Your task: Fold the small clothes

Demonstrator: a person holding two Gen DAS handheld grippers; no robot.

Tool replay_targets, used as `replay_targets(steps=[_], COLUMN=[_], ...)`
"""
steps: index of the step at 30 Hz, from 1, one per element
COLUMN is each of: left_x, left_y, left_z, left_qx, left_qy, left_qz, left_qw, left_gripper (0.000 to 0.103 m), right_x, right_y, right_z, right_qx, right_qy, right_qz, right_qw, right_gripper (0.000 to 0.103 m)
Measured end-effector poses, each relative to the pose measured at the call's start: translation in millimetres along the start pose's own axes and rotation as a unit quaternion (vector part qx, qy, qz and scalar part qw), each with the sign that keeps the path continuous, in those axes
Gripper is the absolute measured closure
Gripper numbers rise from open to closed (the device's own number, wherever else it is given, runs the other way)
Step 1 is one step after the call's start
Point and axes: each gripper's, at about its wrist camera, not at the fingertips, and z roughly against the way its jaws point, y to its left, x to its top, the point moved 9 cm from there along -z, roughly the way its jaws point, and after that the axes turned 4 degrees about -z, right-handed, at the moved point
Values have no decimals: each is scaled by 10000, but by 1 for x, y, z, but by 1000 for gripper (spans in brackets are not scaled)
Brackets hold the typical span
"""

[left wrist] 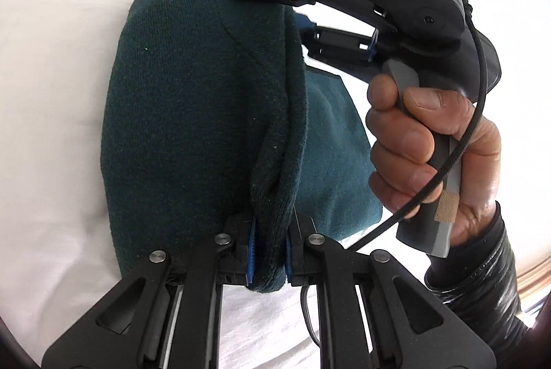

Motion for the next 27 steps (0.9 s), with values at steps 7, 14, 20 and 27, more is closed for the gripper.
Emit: replay_targets(steps=[7, 14, 20, 27], left_x=[0, 14, 17, 15], left_y=[-28, -63, -94, -115], left_z=[-7, -41, -62, -75], left_qx=[122, 97, 124, 256], left_qy=[104, 379, 550, 666], left_qz=[-374, -737, -1142, -1540], left_qw=[9992, 9965, 9919, 9855], left_gripper=[92, 92, 92, 92], right_x=[5, 6, 9, 7], right_y=[-18, -71, -114, -145], right_z=[18, 48, 78, 97], right_qx=[-306, -606, -740, -632], right_qy=[-147, -199, -196, -119], right_qz=[178, 112, -10, -205], right_qw=[9993, 9979, 9971, 9977], right_gripper=[90, 90, 90, 90])
